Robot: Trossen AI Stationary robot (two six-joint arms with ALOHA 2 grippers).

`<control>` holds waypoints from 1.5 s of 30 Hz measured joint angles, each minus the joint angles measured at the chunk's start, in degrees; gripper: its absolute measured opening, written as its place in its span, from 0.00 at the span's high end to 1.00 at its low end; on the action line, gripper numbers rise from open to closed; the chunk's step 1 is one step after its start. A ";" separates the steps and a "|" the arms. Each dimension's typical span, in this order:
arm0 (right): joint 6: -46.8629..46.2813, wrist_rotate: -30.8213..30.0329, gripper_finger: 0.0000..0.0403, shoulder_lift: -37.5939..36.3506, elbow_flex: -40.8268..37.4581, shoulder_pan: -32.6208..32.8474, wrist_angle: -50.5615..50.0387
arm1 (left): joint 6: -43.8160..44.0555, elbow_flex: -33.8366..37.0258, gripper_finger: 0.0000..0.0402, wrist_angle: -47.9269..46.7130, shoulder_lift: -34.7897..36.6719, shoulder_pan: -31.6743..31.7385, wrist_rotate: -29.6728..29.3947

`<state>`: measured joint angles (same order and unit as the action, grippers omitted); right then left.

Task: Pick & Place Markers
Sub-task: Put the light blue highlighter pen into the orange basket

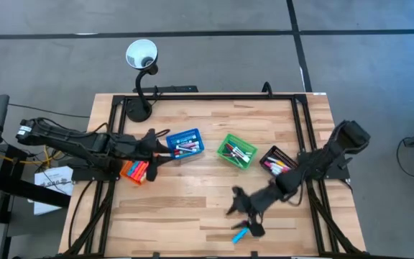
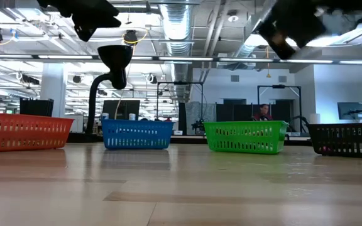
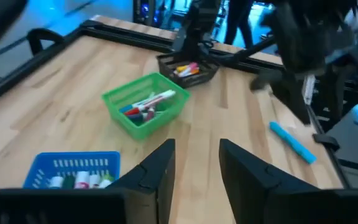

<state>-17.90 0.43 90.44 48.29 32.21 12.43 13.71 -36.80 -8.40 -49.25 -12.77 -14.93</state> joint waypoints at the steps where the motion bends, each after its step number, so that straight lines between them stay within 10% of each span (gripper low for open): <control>1: -0.05 0.06 0.40 1.69 -0.08 1.34 -0.11 | -0.12 0.00 0.70 -0.05 0.02 0.02 -0.63; 16: 11.54 -9.48 0.41 13.91 -0.04 11.19 3.18 | 0.24 0.04 0.71 1.40 0.00 0.02 -3.09; 34: 13.41 -5.31 0.42 19.91 0.19 10.40 -0.28 | 3.06 0.04 0.71 3.02 0.00 0.02 -3.07; 45: 17.95 -3.81 0.84 20.93 0.05 7.79 4.53 | 3.30 0.07 0.71 3.32 -0.51 0.00 -3.07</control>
<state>0.05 -3.38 111.37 48.34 40.00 16.96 17.02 -36.73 -5.08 -49.76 -12.78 -18.00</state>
